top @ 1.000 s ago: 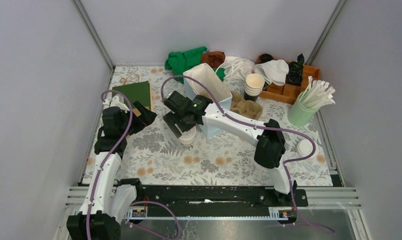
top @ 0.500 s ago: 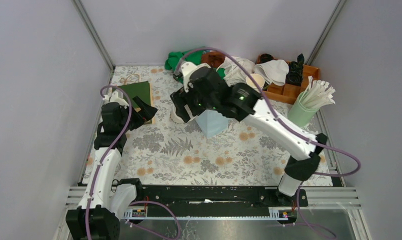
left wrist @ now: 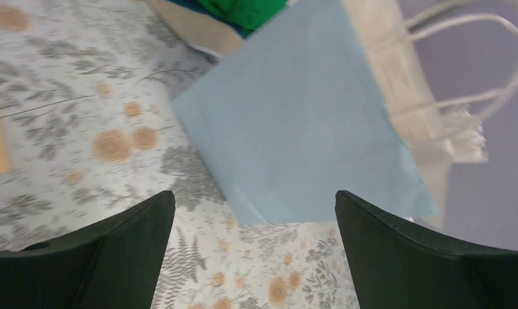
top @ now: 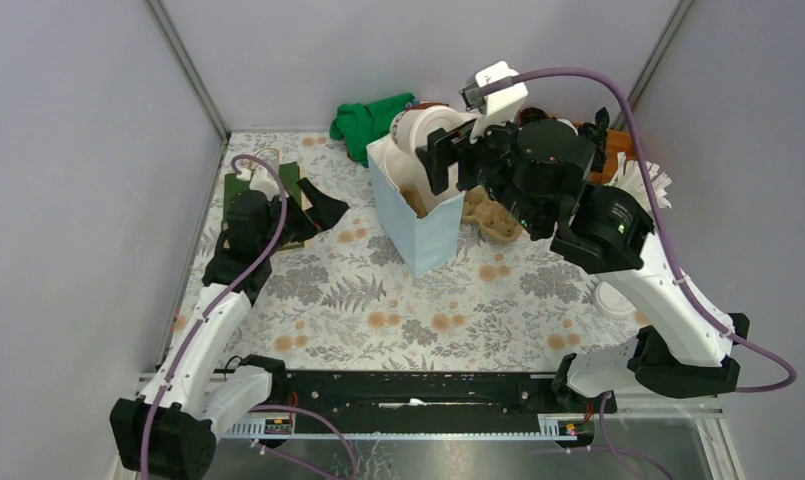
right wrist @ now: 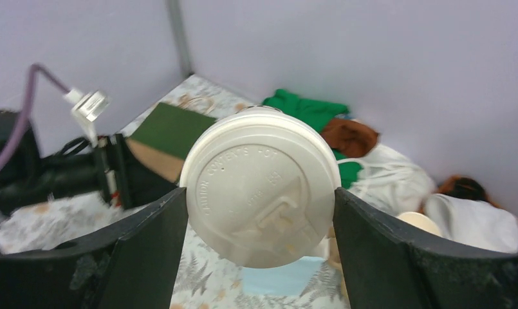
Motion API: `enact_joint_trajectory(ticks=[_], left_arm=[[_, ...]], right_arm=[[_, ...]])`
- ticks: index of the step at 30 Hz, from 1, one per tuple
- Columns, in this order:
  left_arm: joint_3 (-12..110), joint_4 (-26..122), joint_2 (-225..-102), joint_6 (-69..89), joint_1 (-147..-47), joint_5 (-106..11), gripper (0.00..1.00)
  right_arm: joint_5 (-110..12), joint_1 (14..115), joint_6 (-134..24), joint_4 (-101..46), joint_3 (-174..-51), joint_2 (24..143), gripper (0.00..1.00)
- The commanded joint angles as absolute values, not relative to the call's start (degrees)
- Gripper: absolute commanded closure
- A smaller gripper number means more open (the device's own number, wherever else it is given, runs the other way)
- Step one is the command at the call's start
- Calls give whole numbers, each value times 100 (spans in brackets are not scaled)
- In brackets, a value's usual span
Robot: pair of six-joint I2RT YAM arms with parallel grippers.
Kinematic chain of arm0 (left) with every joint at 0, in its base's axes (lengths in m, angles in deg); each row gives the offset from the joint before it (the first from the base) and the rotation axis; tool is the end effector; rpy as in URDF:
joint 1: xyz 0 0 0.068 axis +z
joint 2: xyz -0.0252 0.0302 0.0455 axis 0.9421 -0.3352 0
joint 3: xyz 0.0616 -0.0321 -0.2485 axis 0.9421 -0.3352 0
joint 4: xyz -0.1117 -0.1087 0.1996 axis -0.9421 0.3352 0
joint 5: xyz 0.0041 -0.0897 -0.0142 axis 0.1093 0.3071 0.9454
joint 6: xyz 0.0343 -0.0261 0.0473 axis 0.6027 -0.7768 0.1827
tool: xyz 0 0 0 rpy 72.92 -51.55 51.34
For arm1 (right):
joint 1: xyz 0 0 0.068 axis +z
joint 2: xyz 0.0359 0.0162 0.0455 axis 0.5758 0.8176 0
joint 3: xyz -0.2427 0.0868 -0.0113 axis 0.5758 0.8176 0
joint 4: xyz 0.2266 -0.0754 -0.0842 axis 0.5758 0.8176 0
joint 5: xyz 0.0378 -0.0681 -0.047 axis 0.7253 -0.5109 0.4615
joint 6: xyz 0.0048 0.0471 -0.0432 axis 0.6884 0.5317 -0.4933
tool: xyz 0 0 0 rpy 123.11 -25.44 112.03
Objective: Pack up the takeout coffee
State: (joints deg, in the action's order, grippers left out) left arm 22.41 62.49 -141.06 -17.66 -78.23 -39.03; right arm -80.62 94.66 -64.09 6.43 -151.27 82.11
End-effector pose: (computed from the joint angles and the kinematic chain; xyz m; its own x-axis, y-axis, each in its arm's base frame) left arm 0.2234 -0.0453 0.2981 -0.5172 -0.5358 -0.6674 0.0969 0.7381 -0.6677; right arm 0.1466 0.2085 0.5422 0.0264 -0.0318 -0.9991 -0.5744 0.8175 -0.0412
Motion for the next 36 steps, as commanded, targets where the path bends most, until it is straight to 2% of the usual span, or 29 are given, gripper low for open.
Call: enact_joint_trajectory(ticks=[1,7,13,18,25,32,36], left_arm=[[2728,5377,-14203,-1836,-8698,-4546,1],[3204,4688,-14618,-1608,-9658,-5100,3],[3809,4392,-15417,-1477,-10120,-5355,10],[4198,4474,-15935,-1342,-10314,-5879,17],[4367,4636,-16112,-992,-10362,-6196,49],[4084,4686,-15796,-917,-10381,-6155,85],[3960,4706,-15593,-964,-10381,-5766,98]], right_arm=[[-9510,9398,-6851,461,-15111,8383,36],[-9177,8883,-6481,1025,-15302,8724,36],[-8379,8581,-5949,1994,-16275,9525,37],[-8159,8569,-5747,2265,-16510,9867,38],[-8040,8502,-5613,2581,-16569,10128,39],[-7900,8395,-5576,2950,-16751,10367,40],[-7633,8294,-5542,3137,-16931,10550,42]])
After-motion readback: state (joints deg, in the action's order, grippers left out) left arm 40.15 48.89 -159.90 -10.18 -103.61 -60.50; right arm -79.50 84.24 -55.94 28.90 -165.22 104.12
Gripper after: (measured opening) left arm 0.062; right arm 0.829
